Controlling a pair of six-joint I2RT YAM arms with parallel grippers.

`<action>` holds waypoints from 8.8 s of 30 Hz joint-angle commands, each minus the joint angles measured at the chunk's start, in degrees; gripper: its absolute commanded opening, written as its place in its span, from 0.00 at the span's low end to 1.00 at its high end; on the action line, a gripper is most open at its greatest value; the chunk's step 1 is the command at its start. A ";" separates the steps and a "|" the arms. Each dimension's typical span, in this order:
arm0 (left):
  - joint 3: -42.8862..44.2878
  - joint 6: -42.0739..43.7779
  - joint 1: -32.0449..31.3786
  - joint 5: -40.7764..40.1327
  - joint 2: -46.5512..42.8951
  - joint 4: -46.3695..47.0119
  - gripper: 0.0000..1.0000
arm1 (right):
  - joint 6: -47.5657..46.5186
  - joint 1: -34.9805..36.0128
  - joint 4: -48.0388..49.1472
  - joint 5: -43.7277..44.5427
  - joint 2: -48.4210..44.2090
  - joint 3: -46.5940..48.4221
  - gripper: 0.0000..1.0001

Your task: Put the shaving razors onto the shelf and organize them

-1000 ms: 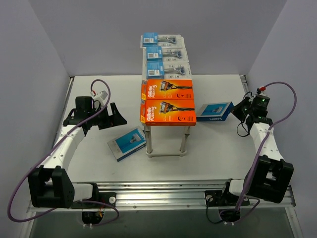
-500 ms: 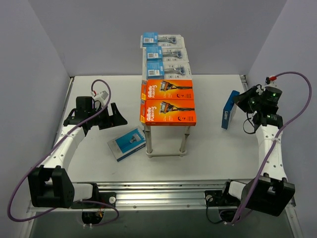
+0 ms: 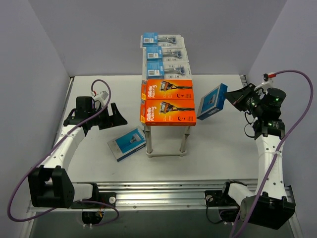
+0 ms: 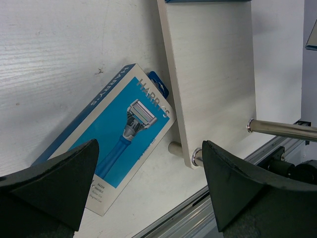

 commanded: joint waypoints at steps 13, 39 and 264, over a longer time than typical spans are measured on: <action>1.28 0.90 -0.49 0.05 -1.33 0.90 0.94 | 7.69 3.53 13.46 -9.42 -5.95 -5.50 0.00; 1.45 1.25 -1.11 -0.75 -2.39 0.11 0.94 | 15.60 26.55 23.30 4.38 -9.39 -17.28 0.00; 9.54 4.07 -0.94 -23.59 29.43 -12.73 0.94 | 0.22 4.42 21.64 -3.88 17.51 -24.22 0.56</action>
